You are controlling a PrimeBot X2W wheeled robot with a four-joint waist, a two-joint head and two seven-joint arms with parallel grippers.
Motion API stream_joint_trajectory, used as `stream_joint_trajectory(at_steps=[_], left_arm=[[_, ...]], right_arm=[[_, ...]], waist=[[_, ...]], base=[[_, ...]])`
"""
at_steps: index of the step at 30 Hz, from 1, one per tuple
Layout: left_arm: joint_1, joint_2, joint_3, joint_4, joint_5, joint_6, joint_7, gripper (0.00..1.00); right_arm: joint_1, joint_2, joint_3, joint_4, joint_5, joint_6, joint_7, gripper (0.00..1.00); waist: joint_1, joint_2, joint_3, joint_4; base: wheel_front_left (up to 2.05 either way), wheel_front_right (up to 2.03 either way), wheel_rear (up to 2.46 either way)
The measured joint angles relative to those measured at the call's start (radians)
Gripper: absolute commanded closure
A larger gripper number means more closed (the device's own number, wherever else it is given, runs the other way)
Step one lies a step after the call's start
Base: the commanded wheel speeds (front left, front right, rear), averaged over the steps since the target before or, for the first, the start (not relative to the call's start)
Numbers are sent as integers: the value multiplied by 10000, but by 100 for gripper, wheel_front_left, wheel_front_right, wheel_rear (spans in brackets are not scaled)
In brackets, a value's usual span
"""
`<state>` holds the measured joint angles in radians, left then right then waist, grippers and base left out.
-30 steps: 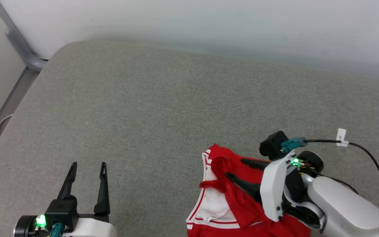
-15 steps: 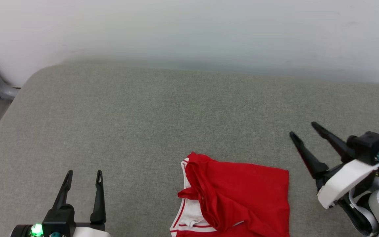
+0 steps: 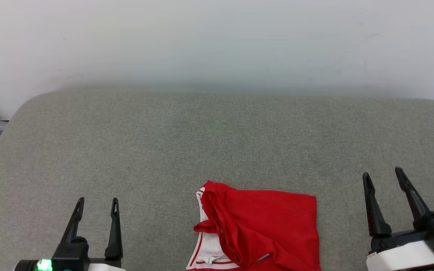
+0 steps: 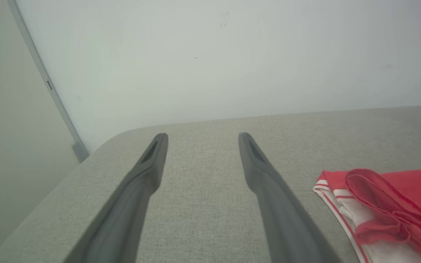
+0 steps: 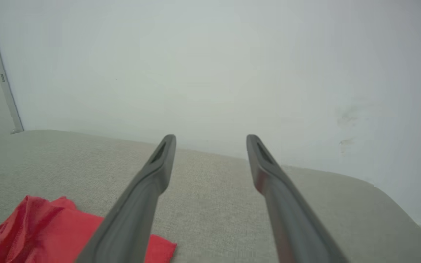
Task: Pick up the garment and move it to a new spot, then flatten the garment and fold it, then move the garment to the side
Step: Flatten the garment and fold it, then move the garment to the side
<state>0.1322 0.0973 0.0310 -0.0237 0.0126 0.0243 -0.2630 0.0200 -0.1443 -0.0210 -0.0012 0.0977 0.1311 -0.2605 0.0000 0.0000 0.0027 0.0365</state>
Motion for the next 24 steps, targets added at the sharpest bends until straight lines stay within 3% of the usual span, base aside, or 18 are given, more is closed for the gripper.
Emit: stream_joint_trajectory(at_steps=[2, 5, 24], left_arm=[[122, 4, -199, 8, -215, -171, 0, 0], [256, 13, -213, 40, -249, -215, 0, 0], [384, 58, -228, 155, -240, -199, 0, 0]], right_arm=[[860, 639, -435, -654, -378, 0, -21, 0], [1169, 802, -585, -796, -422, 0, -23, 0], [1433, 917, -800, -725, -456, 0, -23, 0]], waist=[[0, 0, -127, -44], [0, 0, -175, -64], [0, 0, -239, -56]], base=[[0, 0, 0], [0, 0, 0], [0, 0, 0]])
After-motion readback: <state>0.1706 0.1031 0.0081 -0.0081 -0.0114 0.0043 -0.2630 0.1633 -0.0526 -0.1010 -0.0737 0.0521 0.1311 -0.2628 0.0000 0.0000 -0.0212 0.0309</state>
